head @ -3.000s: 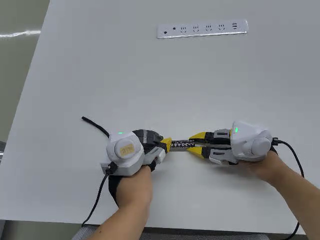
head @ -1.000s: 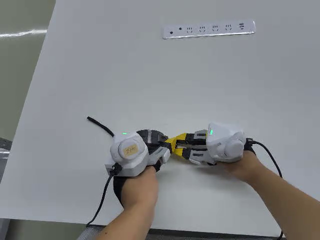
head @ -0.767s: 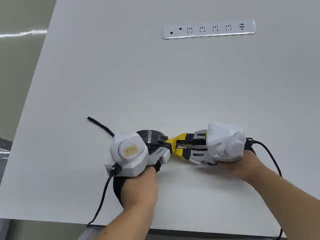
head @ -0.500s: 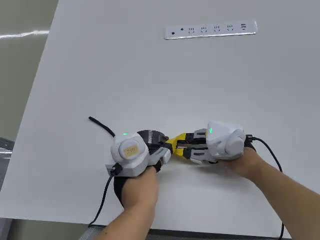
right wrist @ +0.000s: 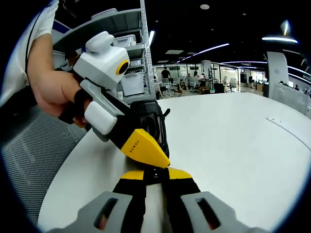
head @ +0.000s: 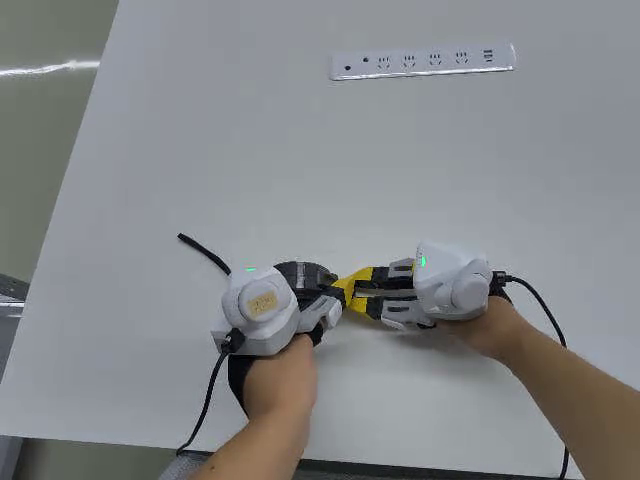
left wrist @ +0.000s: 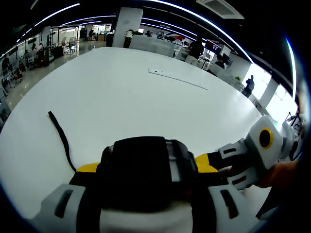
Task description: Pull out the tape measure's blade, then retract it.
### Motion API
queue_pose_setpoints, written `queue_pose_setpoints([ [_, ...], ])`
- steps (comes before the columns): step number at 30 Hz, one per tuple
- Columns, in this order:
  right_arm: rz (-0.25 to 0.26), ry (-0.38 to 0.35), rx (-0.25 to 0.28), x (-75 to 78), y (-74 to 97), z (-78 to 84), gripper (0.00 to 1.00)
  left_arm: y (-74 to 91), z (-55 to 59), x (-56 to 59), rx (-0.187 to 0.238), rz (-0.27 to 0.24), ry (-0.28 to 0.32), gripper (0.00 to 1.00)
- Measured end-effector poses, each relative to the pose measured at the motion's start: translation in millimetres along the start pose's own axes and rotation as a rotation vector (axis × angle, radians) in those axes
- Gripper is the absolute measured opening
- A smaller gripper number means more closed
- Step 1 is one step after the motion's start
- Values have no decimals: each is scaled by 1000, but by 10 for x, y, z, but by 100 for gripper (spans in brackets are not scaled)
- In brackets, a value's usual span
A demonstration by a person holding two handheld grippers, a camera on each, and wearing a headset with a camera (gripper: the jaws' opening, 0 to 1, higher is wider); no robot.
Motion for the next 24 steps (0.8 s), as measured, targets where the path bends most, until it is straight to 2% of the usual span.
queue_pose_setpoints([
  [17,5,-2,-7,-12,-2,-1,15,-6,18,-7,8,8,-33,74],
  [20,6,-3,-8,-13,-1,-4,16,-7,-4,-10,12,10,-70,74],
  [24,5,-7,-7,-5,0,-4,17,-6,-7,-8,8,14,-72,74],
])
Point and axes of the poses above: the centre of the closed fingertips' face, and the gripper's own axes: y roughly backward along the fingers, x roughly to its right, z roughly out of its underside, the point moved 8 cm from there along y, roughly backward along the fingers, and after that the axes turned 5 degrees about -x, right-handed, at the moved point
